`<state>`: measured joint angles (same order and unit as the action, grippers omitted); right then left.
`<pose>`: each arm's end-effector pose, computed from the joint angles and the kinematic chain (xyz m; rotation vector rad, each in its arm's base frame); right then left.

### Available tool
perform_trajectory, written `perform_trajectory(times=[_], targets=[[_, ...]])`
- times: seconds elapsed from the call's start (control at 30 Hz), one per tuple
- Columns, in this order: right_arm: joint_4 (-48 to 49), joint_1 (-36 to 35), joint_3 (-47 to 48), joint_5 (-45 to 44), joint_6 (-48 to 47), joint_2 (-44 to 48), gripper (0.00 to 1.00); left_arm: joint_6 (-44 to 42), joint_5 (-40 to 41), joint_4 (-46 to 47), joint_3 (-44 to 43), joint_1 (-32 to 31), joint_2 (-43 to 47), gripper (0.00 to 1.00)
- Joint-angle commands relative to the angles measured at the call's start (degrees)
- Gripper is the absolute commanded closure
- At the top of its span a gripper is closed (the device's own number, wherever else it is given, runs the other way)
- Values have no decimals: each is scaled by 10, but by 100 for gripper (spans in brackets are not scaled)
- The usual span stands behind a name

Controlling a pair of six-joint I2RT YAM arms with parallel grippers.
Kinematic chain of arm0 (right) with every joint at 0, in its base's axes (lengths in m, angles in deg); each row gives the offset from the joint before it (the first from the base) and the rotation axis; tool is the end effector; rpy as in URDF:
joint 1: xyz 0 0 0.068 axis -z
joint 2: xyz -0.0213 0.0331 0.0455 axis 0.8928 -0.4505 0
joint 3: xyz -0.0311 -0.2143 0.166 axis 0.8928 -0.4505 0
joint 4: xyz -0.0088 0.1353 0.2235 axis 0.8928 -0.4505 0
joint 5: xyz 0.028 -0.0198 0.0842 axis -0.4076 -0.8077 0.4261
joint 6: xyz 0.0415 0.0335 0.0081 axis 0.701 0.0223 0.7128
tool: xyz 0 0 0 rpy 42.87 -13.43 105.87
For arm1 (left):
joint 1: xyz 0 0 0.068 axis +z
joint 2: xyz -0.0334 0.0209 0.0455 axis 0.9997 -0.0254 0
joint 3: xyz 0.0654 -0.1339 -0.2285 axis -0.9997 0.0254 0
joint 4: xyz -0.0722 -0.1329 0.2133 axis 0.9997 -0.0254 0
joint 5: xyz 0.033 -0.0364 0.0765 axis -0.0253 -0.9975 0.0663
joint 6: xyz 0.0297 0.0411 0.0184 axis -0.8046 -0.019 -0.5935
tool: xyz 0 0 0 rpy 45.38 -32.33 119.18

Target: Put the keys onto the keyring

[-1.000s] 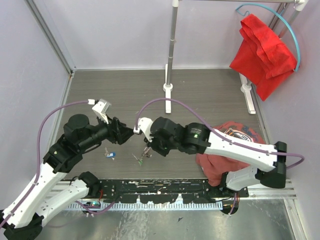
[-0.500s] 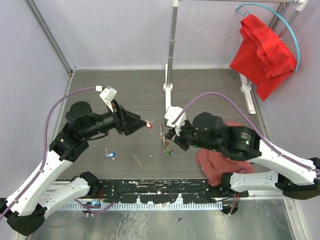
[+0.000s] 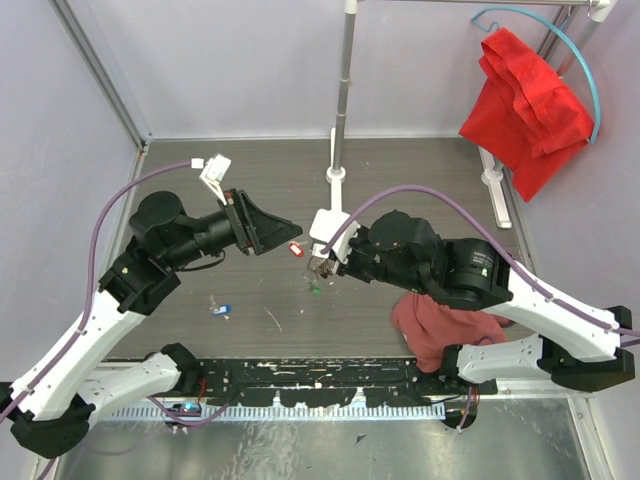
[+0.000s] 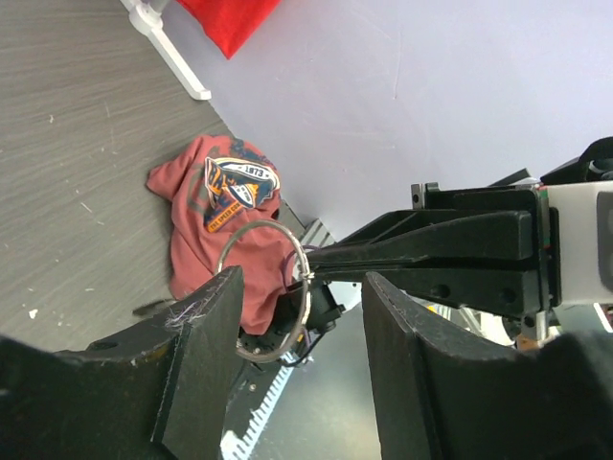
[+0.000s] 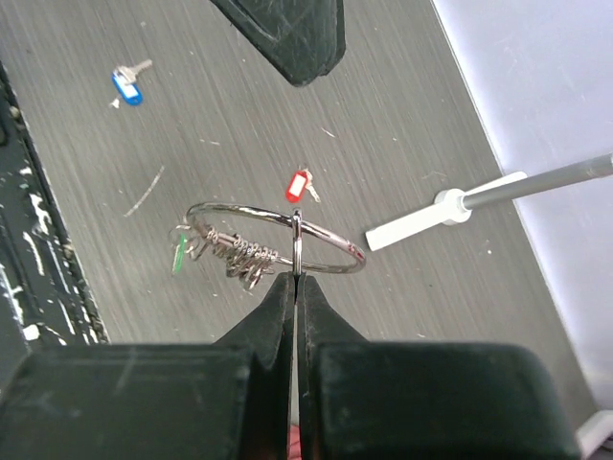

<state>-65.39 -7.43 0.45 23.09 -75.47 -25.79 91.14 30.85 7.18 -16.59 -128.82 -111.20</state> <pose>0.0769 0.1913 0.4568 -1.2995 1.5484 0.3146 0.1323 -0.1301 0.4342 0.2764 1.7762 -1.4273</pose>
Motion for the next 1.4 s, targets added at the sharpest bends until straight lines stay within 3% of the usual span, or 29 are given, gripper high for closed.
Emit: perform_trajectory(times=[0.0,0.53,0.97,1.13,1.3,1.37], targets=[[3,1,33,-30,-59,-3,100,37,37,18,1,-22,-2,41],[42,2,27,-2,-103,-14,99,32,52,24,3,-58,-46,47],[53,2,22,-8,-112,-12,99,28,31,25,-6,-77,-70,63],[54,2,20,-4,-114,-13,99,30,29,29,-10,-79,-75,74],[57,2,19,-5,-114,-12,99,33,22,32,-11,-79,-77,98],[60,2,18,-6,-114,-11,99,37,20,33,-11,-78,-76,100]])
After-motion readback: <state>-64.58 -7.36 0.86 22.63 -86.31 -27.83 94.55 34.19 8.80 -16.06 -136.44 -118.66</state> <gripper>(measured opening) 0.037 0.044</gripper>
